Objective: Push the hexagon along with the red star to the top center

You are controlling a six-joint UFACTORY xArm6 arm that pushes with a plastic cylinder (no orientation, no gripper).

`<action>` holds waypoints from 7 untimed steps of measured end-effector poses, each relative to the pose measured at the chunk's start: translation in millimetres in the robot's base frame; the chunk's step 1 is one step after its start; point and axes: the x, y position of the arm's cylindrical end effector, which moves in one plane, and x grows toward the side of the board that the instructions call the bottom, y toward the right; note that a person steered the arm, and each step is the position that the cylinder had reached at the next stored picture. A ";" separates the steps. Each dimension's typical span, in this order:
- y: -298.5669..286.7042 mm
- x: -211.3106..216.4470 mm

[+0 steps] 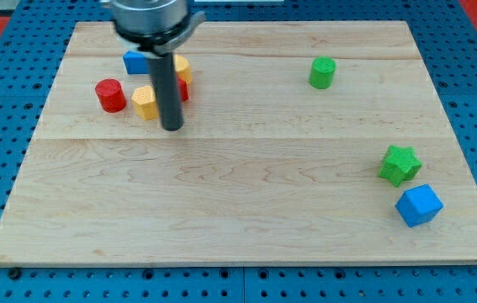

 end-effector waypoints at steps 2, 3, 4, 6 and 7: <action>-60.4 -22.1; -23.6 -27.3; 11.2 -44.1; 48.8 -94.7; 59.5 -112.6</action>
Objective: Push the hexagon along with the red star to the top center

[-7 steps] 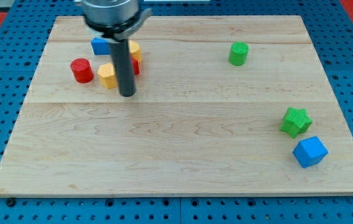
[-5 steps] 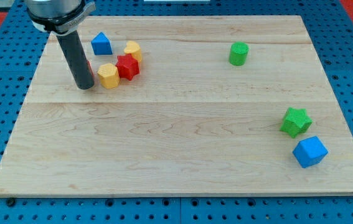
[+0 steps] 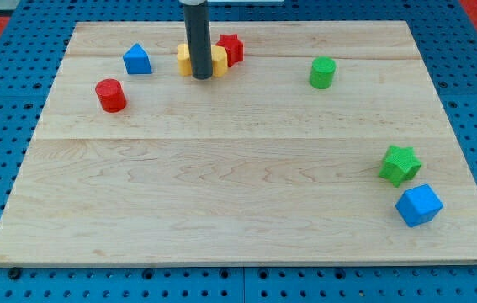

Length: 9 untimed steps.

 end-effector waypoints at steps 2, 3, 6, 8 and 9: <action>31.6 -7.2; 53.8 -10.4; 90.7 -84.9; 53.8 -112.2; 24.1 -119.5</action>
